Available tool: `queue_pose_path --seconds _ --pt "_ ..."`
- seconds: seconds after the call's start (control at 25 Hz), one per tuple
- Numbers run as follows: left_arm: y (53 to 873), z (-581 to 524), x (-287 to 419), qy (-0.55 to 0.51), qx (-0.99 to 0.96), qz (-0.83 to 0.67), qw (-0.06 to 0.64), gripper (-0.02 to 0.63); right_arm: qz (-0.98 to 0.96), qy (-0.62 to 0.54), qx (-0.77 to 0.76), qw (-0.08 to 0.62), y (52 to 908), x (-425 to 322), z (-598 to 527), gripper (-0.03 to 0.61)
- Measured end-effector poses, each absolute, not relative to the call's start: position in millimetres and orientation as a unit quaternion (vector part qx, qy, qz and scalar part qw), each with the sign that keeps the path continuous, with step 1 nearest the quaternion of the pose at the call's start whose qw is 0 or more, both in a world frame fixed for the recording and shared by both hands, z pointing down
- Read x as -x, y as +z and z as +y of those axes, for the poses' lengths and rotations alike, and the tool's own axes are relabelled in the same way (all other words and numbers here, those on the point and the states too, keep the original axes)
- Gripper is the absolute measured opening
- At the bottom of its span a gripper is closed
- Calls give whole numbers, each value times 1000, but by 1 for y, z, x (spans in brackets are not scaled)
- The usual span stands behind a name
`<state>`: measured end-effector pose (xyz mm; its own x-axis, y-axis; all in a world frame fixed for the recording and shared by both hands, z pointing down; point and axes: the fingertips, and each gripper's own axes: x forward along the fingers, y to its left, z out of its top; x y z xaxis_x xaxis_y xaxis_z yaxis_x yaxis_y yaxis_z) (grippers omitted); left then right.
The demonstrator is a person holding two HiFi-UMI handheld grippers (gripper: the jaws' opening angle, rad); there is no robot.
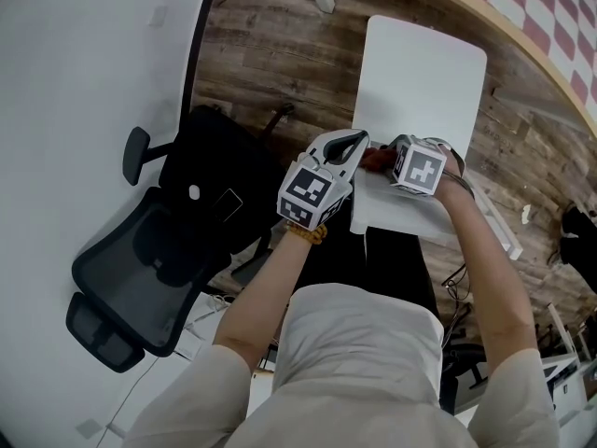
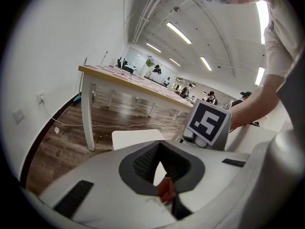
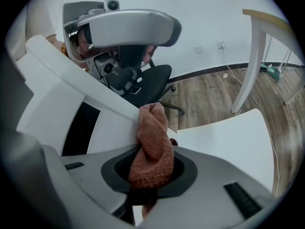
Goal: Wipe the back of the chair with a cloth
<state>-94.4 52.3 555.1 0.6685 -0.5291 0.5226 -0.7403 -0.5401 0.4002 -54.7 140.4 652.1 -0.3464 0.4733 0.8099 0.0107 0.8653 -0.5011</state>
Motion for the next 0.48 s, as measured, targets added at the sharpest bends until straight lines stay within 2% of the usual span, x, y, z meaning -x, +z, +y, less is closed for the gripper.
queue_pose_path --seconds 0.48 --pt "507 40 98 158 -869 -375 283 11 -794 212 203 533 611 55 146 84"
